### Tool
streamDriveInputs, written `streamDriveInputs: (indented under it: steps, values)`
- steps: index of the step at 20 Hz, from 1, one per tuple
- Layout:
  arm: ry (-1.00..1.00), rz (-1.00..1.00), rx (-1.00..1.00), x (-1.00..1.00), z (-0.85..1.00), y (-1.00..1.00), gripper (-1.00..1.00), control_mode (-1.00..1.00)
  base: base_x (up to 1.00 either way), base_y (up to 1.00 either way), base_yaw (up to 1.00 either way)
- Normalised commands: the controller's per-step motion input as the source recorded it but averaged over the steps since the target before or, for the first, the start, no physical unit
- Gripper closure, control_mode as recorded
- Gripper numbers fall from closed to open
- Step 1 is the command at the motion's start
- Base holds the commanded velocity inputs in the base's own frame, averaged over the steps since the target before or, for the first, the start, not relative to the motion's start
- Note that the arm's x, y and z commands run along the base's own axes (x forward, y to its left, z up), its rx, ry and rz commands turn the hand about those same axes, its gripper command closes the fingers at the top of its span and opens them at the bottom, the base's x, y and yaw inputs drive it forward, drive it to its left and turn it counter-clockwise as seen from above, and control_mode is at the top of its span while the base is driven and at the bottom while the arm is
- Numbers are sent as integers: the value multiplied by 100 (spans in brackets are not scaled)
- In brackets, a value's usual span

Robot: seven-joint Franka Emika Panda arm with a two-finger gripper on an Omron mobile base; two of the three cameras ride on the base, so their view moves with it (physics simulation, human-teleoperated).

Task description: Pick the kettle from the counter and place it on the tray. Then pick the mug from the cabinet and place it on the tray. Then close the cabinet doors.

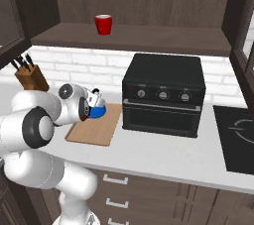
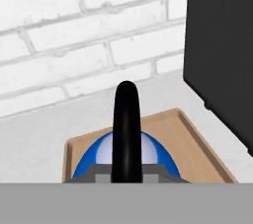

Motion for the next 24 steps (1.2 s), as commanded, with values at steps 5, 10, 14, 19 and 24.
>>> streamDriveInputs:
  steps: [5, 10, 14, 19, 24]
  values:
    - [-1, 0, 0, 17, -1, 0, 100, -100, 0, 0, 0]
    - [-6, 0, 0, 17, -13, 0, 100, -100, 0, 0, 0]
    - [-1, 0, -8, 20, -26, 0, 100, -100, 0, 0, 0]
    - [5, 0, -17, 11, -27, 0, 100, -100, 0, 0, 0]
    - [3, 0, -15, 8, -30, 0, 100, -100, 0, 0, 0]
